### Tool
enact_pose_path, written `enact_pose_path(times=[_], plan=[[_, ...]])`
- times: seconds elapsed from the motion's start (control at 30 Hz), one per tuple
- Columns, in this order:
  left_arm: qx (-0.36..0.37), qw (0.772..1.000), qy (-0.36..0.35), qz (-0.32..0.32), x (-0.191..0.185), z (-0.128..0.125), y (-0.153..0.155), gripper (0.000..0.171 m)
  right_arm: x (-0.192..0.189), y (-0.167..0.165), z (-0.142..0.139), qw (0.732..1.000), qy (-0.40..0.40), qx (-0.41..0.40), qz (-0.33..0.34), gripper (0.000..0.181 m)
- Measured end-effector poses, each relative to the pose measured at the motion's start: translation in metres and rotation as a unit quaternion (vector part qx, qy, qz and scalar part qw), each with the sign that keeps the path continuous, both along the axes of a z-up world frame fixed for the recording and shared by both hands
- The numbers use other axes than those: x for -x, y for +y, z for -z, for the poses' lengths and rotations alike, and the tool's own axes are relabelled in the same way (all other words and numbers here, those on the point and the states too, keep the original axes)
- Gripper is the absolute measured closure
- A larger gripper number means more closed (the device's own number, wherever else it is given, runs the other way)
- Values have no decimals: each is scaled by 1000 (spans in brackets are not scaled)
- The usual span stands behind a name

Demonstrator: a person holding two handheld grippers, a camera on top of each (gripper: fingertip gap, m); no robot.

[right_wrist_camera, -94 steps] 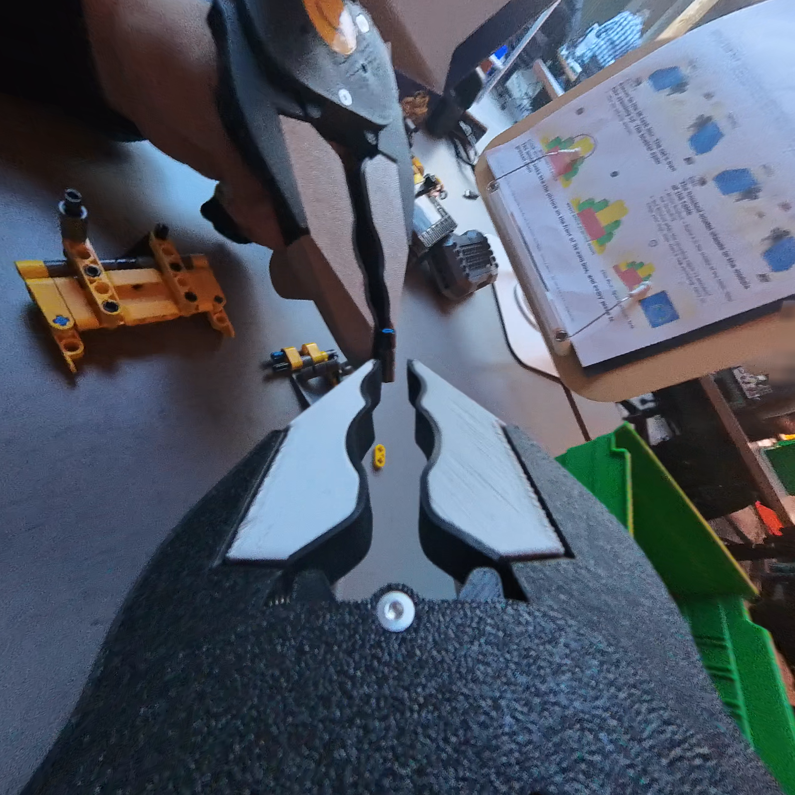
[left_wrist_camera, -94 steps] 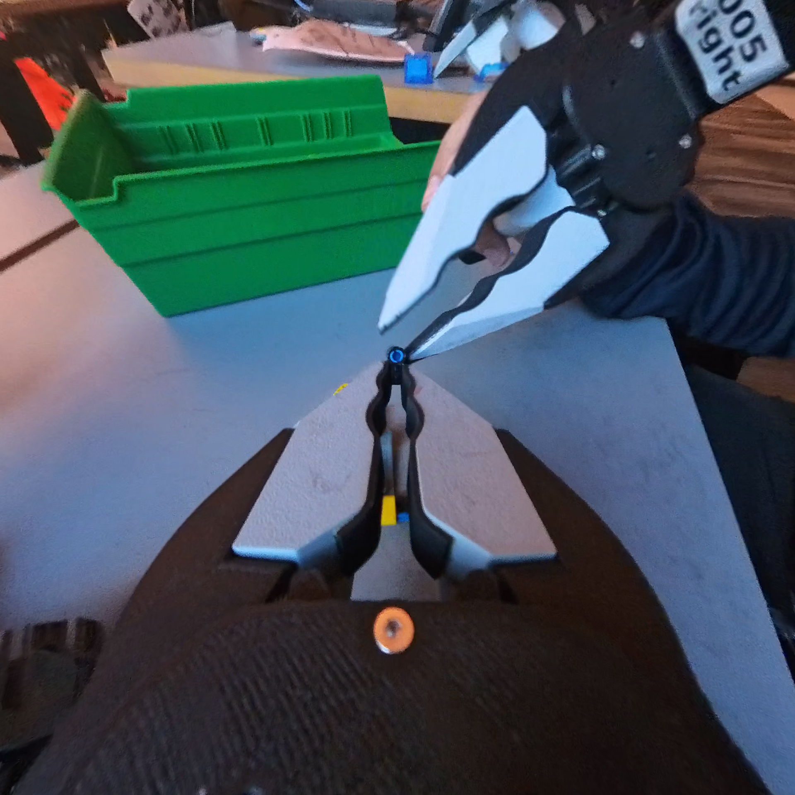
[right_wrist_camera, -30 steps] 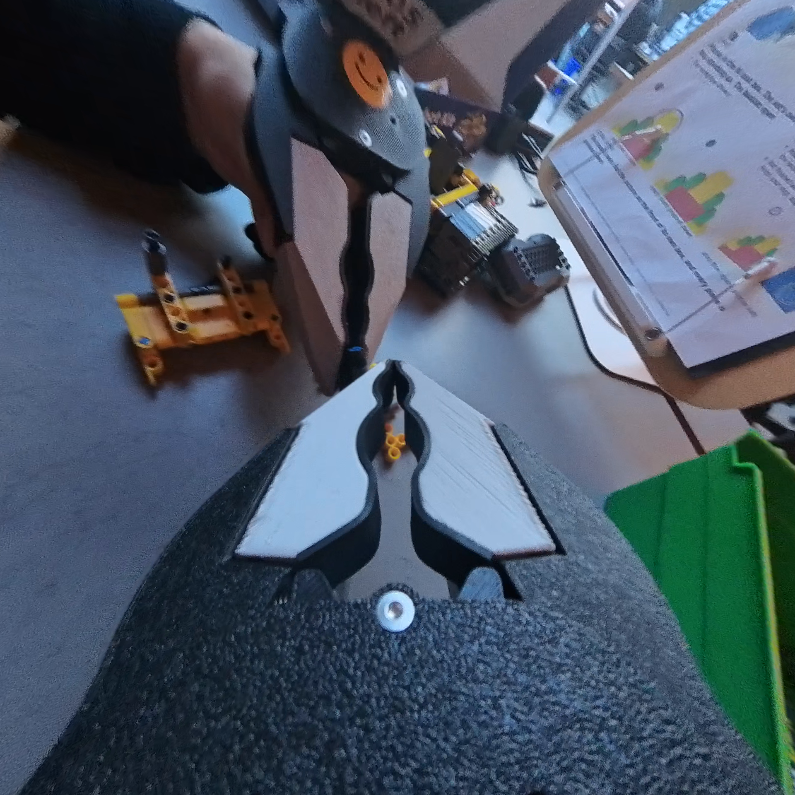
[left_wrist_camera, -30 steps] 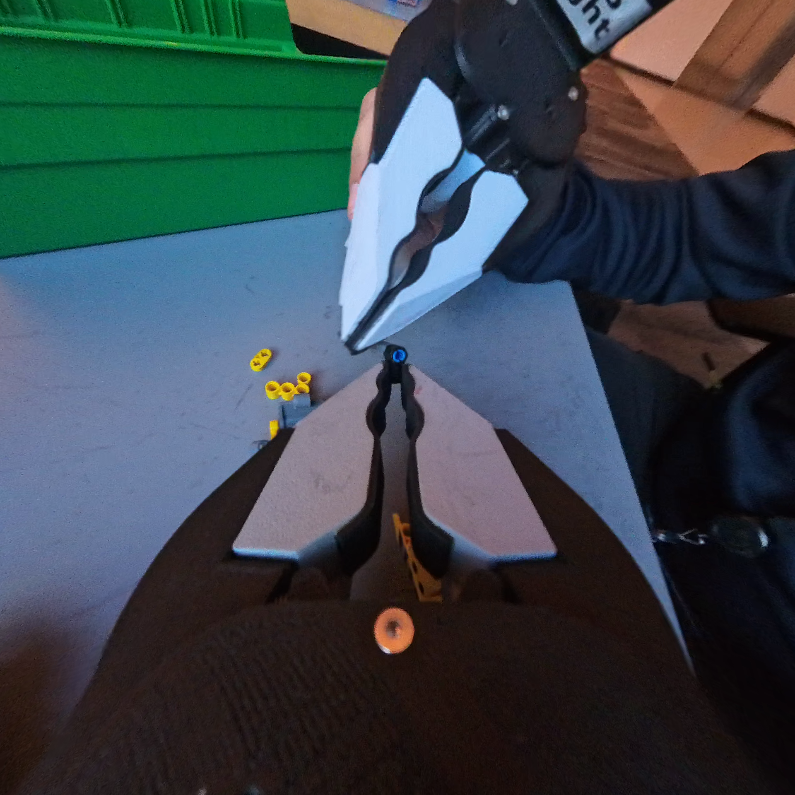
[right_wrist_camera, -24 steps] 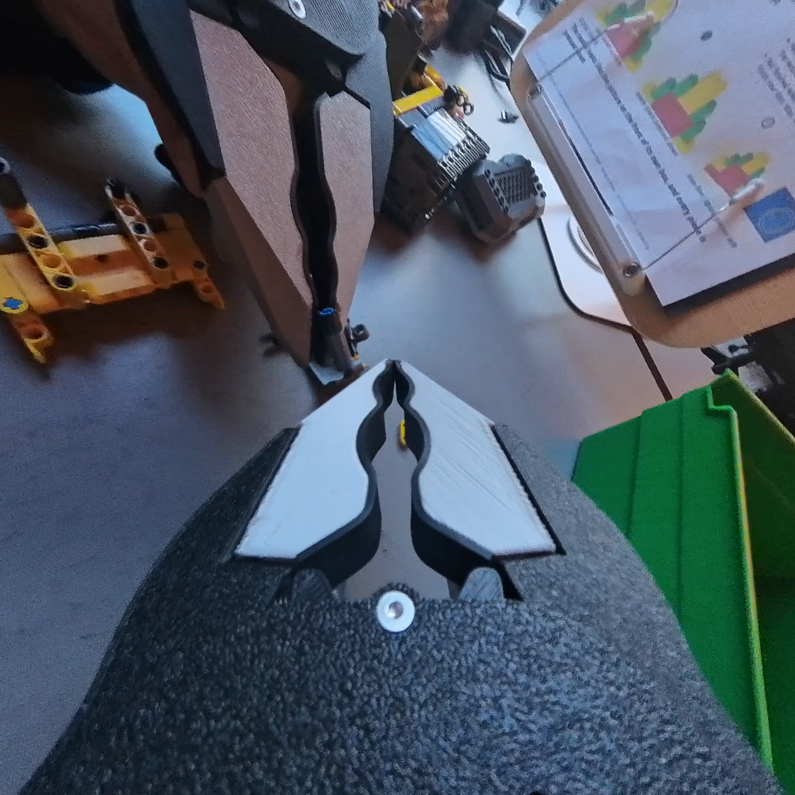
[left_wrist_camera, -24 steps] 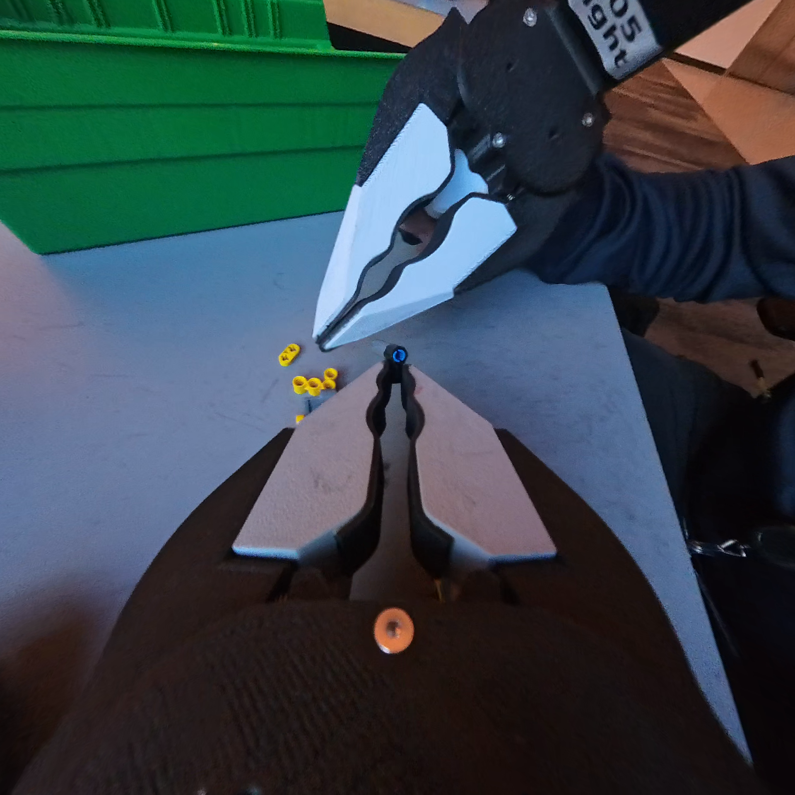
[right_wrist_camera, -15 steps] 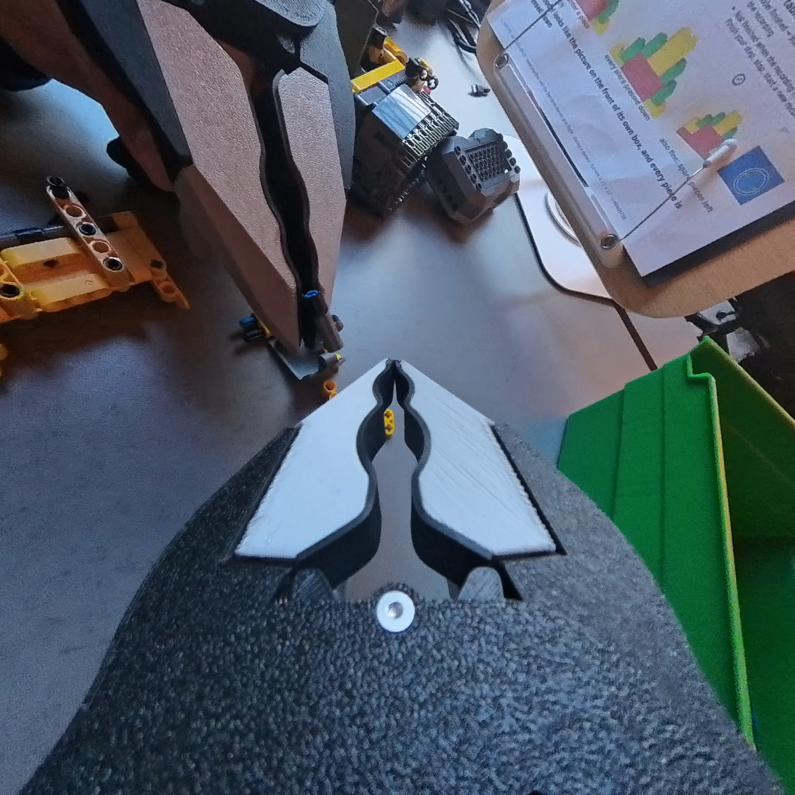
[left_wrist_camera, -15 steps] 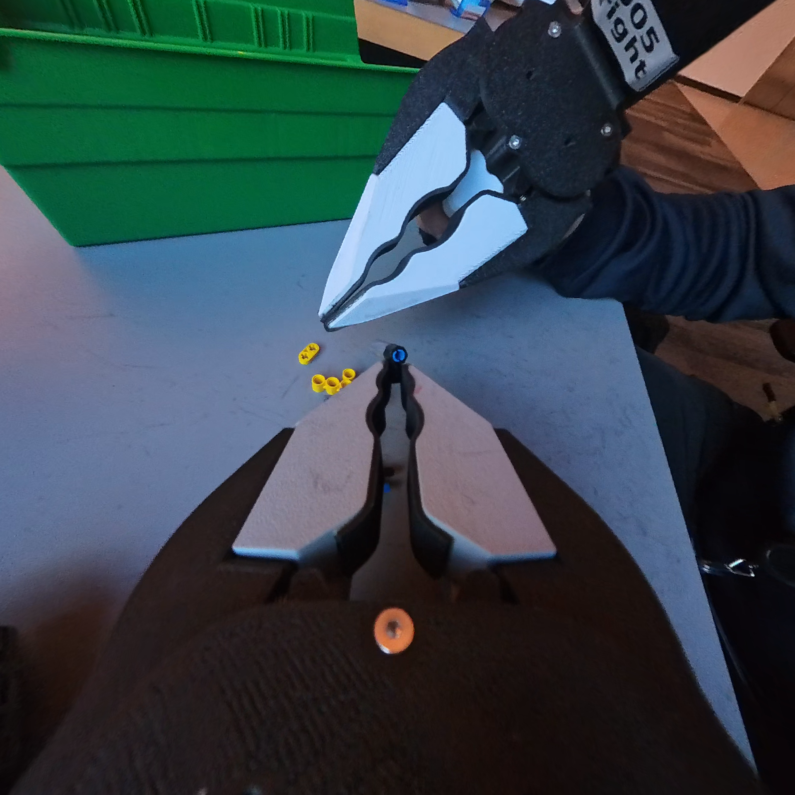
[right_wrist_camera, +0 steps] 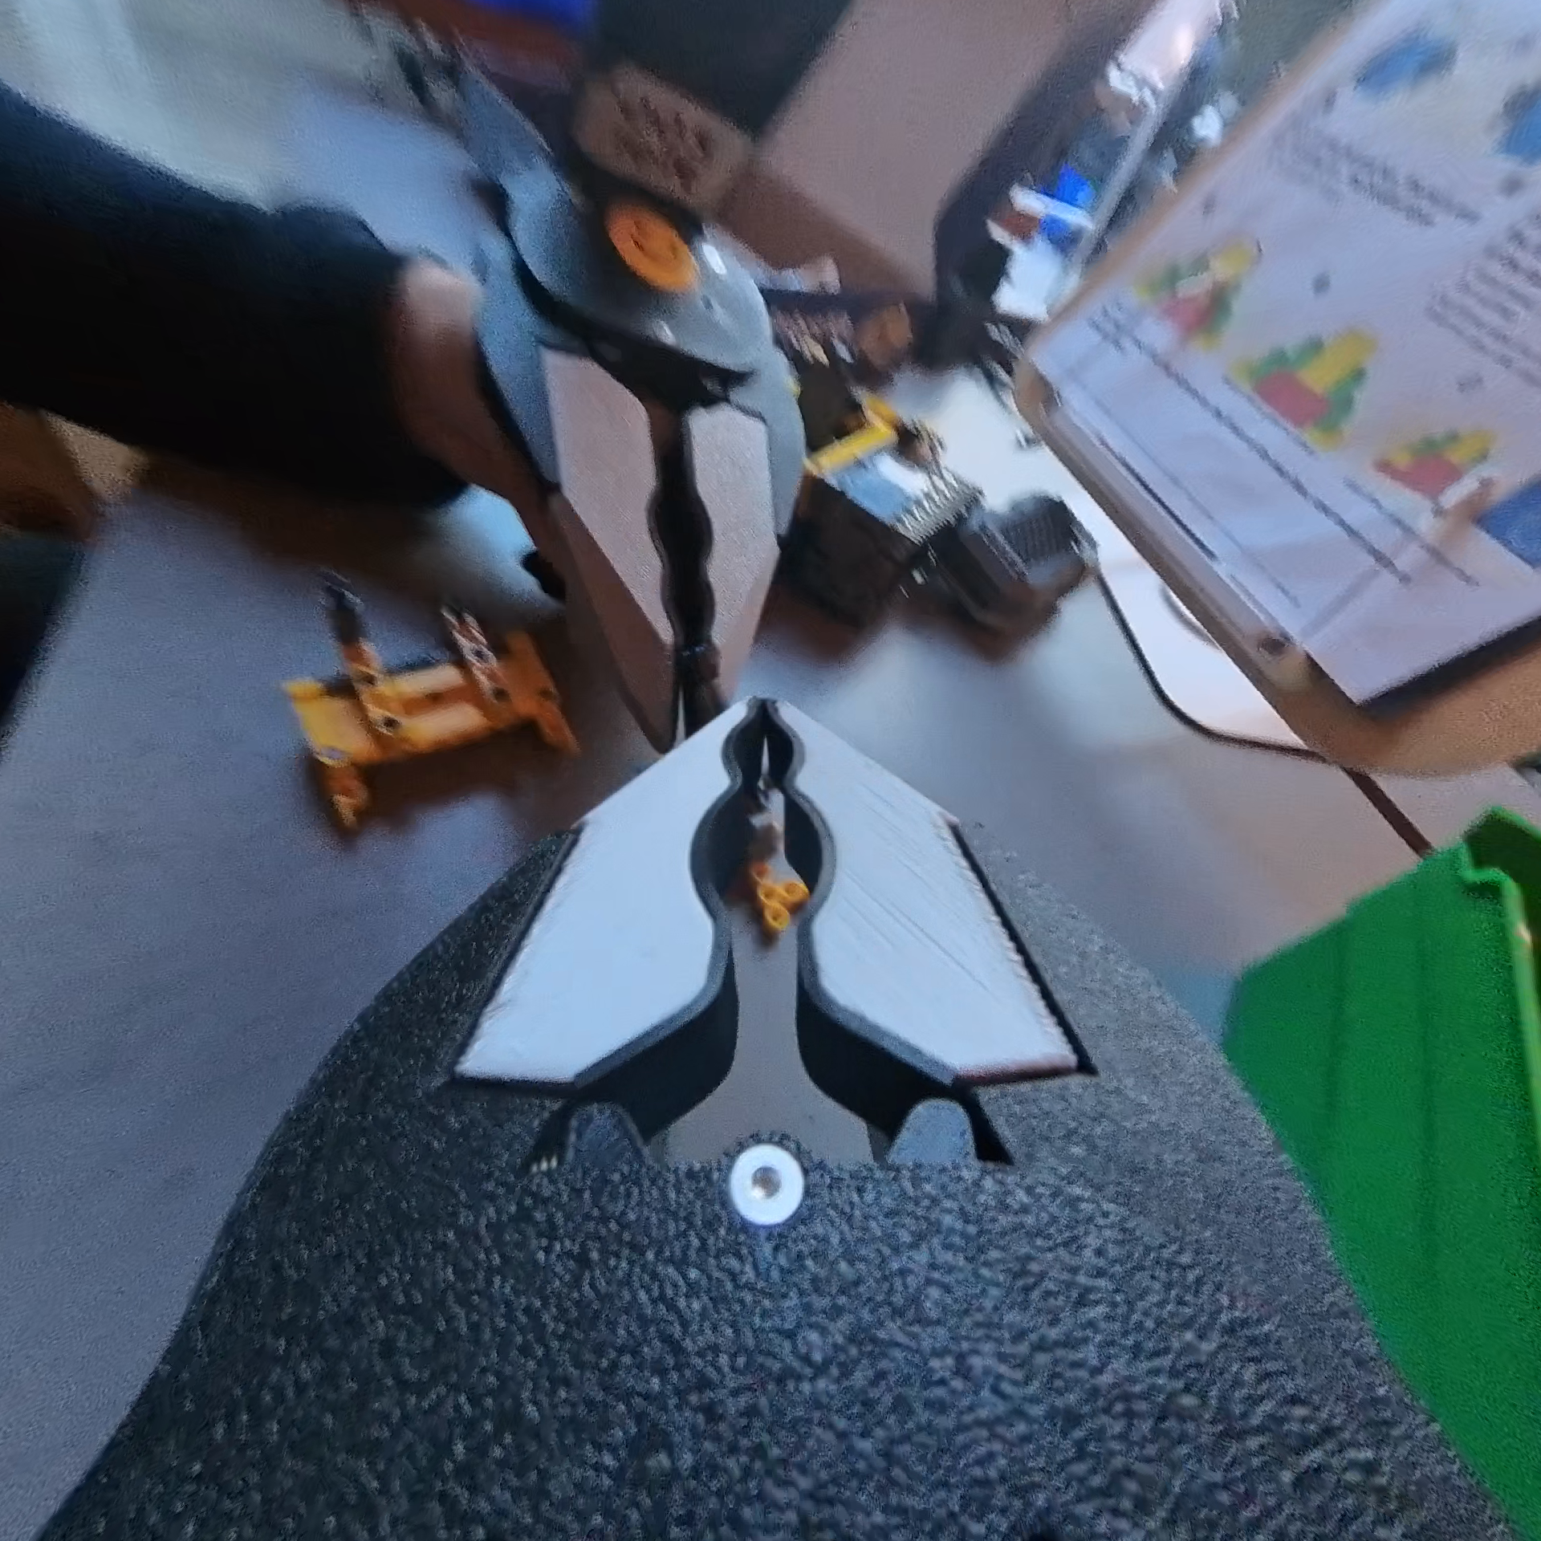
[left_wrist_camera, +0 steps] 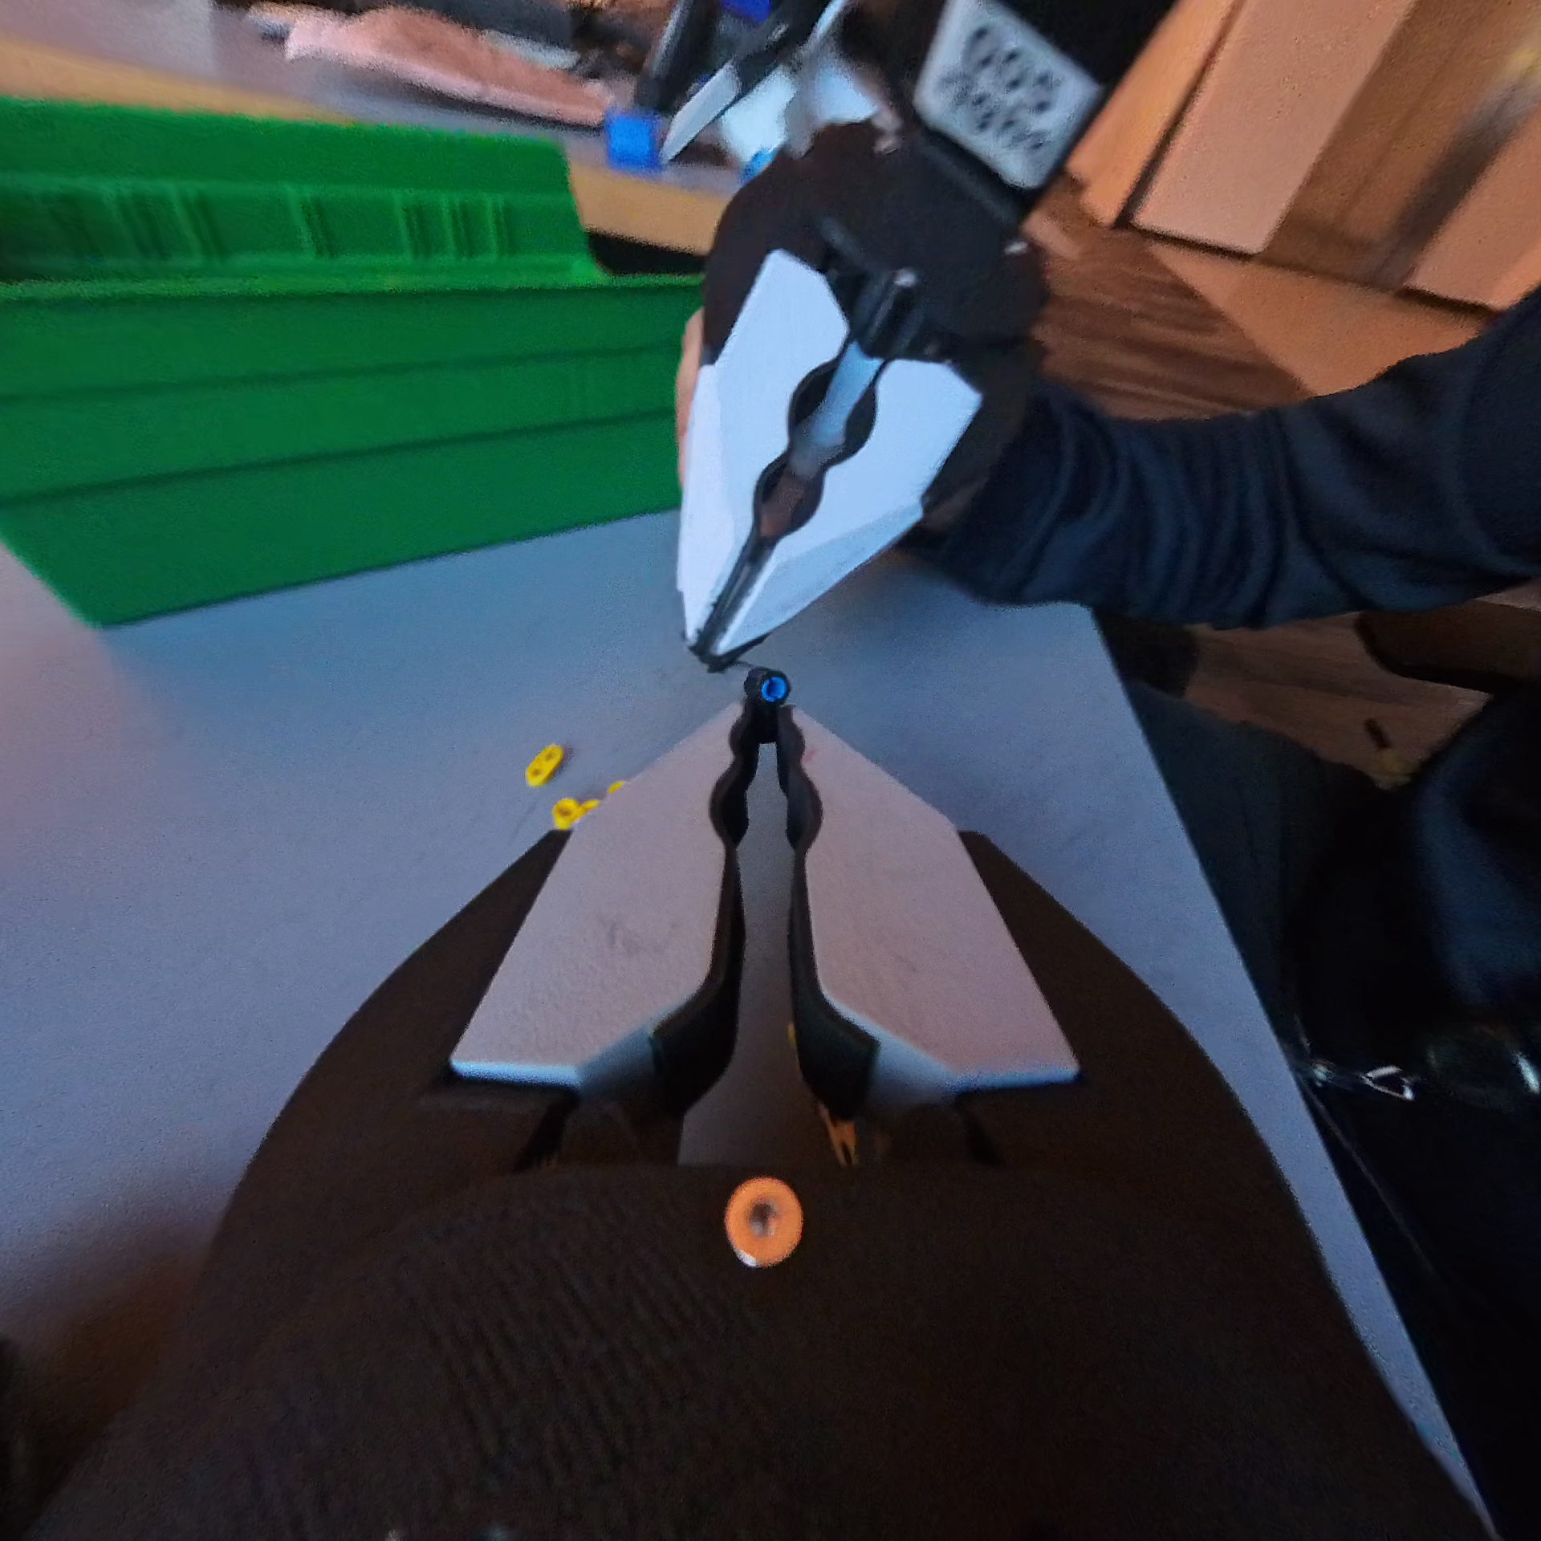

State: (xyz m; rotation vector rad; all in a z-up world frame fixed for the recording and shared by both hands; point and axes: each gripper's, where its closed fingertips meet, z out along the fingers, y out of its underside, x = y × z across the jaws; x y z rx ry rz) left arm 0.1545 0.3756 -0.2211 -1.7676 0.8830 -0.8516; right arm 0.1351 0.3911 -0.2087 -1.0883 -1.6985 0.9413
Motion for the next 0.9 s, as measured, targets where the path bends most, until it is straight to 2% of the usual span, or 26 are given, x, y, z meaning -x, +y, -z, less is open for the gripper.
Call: enact_pose_path(times=[0.1, 0.27, 0.3, 0.4, 0.47, 0.53, 0.67, 0.9], plan=[[-52, 998, -6, 34, -4, -15, -11, 171, -7, -14, -16, 997, 27, 54, -51, 181], [-97, 995, -9, 39, -6, -26, -16, 171, -14, -21, -28, 989, 43, 107, -88, 177], [-98, 995, 3, 23, -3, -23, -10, 171, -11, -13, -27, 992, 42, 99, -64, 175], [-89, 993, 48, -57, 14, -11, 13, 171, -5, 25, -12, 998, 24, 33, 52, 181], [-72, 990, 74, -95, 24, -2, 23, 171, -6, 57, 7, 989, -24, -31, 146, 181], [-65, 987, 86, -119, 30, 3, 29, 171, -8, 74, 22, 977, -64, -65, 194, 181], [-57, 984, 105, -130, 30, 11, 32, 171, -7, 78, 40, 973, -104, -38, 204, 181], [-51, 985, 110, -126, 28, 15, 32, 171, -6, 74, 45, 972, -116, -47, 198, 181]])
